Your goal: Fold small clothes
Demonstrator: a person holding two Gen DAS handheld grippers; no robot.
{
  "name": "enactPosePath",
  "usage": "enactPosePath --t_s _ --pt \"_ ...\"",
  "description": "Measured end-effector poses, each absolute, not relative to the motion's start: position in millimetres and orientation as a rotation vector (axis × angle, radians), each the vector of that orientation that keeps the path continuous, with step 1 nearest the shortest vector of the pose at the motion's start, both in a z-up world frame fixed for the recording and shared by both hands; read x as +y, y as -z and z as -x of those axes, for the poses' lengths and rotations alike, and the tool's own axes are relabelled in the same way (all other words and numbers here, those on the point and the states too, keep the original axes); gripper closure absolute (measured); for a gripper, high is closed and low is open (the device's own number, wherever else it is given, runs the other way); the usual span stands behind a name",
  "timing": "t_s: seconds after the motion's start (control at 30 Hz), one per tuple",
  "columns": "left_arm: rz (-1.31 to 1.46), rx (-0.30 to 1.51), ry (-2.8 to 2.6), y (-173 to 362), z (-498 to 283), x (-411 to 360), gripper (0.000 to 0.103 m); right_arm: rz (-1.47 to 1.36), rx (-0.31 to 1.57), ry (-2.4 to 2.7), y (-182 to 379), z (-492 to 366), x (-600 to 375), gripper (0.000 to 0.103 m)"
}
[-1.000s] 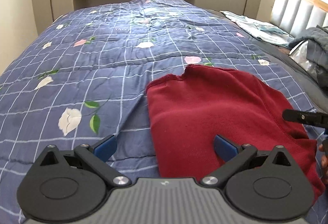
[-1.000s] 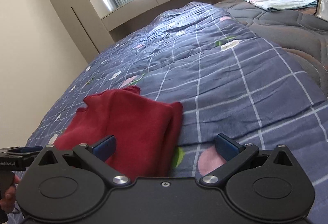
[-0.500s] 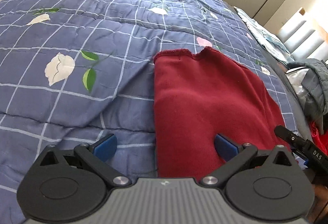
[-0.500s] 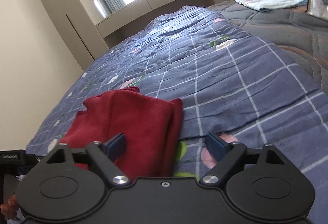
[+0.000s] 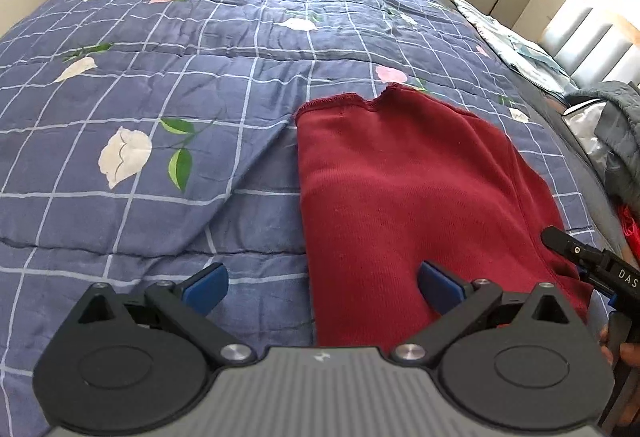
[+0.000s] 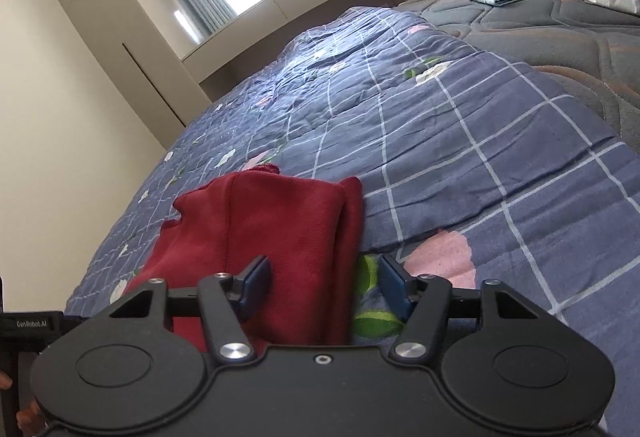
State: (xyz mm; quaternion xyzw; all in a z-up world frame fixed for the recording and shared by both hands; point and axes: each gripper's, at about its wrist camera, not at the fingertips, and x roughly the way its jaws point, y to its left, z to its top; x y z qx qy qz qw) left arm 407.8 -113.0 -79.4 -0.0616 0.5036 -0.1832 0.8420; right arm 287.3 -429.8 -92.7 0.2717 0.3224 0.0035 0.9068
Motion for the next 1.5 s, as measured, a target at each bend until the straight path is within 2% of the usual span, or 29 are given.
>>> enactPosePath --t_s 0.23,0.27,0.33,0.43,0.67,0.73,0.8,0.9,0.97,1.23,1.5 --pt "0.155 1.079 0.404 86 -413 -112 0.0 -0.564 0.657 -0.028 96 -292 -429 0.039" --pt "0.157 1.078 0.404 86 -413 -111 0.0 -0.555 0.656 -0.03 95 -292 -428 0.042" --pt "0.162 1.082 0.404 86 -414 -112 0.0 -0.529 0.653 -0.046 94 -292 -422 0.063" --pt "0.15 1.069 0.41 84 -412 -115 0.003 -0.513 0.645 -0.048 94 -291 -414 0.069" --pt "0.182 1.057 0.471 75 -405 -121 0.04 -0.535 0.613 -0.034 94 -283 -409 0.079" --pt "0.143 1.041 0.456 71 -401 -127 0.044 -0.531 0.611 -0.03 92 -282 -407 0.084" --pt "0.113 1.023 0.449 66 -398 -133 0.057 -0.527 0.609 -0.024 87 -281 -406 0.084" --pt "0.07 1.001 0.446 56 -396 -137 0.069 -0.526 0.614 -0.019 76 -280 -404 0.086" --pt "0.06 0.996 0.46 50 -396 -136 0.074 -0.51 0.597 -0.036 65 -280 -401 0.087" --pt "0.082 0.968 0.49 18 -404 -116 0.078 -0.476 0.563 -0.106 30 -291 -373 0.089" --pt "0.049 0.906 0.364 -10 -410 -58 0.078 -0.516 0.562 -0.208 28 -331 -314 0.089"
